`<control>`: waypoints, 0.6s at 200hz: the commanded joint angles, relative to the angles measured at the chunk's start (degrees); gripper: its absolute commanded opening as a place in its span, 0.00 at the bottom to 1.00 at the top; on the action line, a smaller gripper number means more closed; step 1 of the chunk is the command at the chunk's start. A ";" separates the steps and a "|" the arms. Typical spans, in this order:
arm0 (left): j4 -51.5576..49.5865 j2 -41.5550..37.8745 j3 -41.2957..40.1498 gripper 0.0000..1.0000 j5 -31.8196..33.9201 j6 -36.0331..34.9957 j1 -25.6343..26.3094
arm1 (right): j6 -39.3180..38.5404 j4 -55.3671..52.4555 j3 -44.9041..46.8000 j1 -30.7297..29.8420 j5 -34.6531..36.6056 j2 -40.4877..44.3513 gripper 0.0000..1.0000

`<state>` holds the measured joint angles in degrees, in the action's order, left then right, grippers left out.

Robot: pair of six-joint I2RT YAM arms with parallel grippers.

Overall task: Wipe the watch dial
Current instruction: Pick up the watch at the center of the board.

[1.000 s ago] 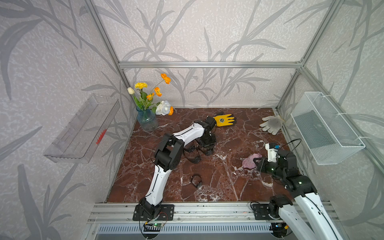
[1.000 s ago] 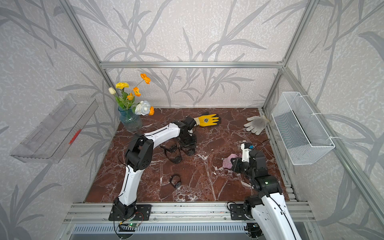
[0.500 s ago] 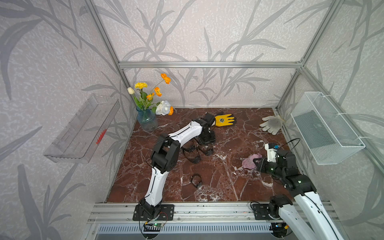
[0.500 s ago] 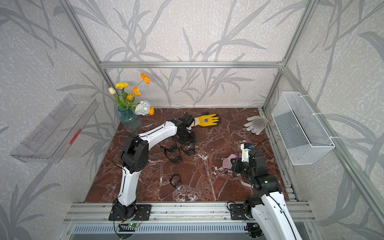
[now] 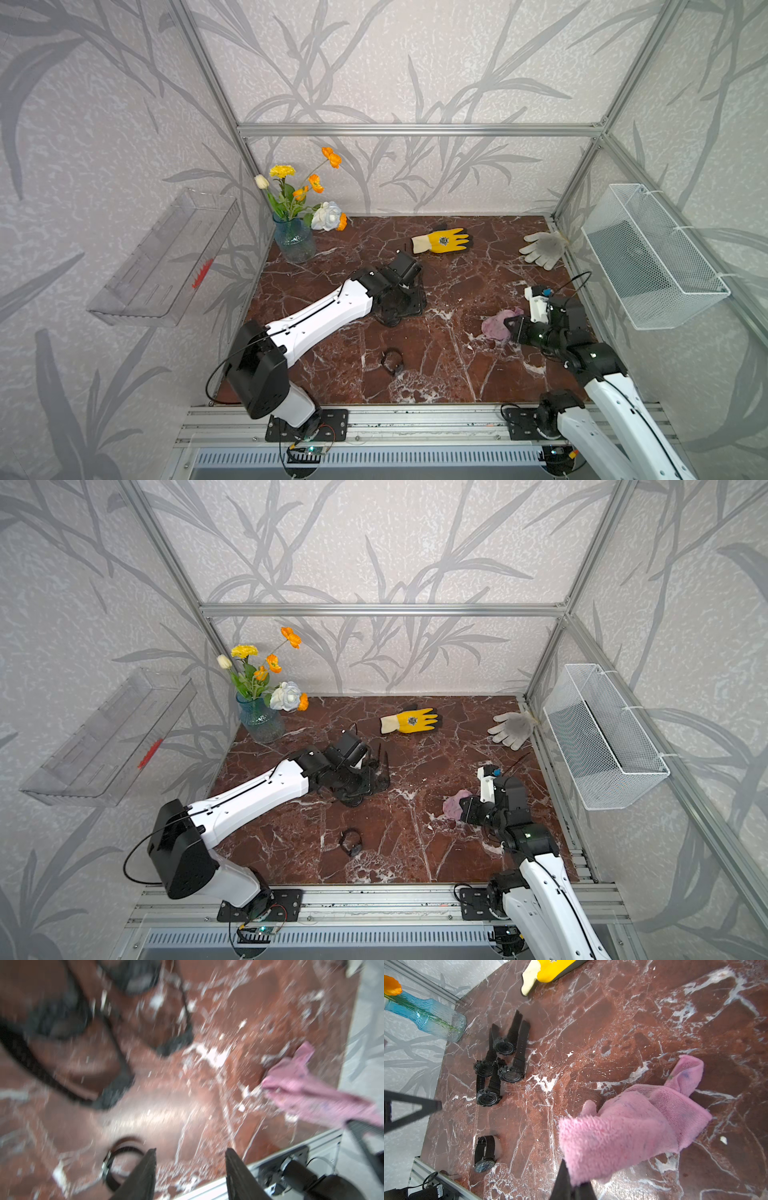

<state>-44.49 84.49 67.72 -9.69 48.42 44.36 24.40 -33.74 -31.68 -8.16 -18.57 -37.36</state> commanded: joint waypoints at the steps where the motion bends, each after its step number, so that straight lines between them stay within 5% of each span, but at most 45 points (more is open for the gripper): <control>1: -1.98 -4.42 -7.07 0.53 2.42 6.37 0.96 | -0.54 2.99 0.44 0.14 -1.51 0.08 0.00; 47: 8.06 -6.80 -18.26 0.53 -0.03 16.77 2.98 | -0.83 4.56 0.73 0.17 -3.62 -0.35 0.00; 120: 11.61 3.00 -17.56 0.53 -2.31 15.15 4.86 | -1.02 3.43 1.14 0.17 -3.45 1.51 0.00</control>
<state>-34.65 85.03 49.28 -11.44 63.68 48.77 24.03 -31.29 -30.94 -8.16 -21.15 -36.75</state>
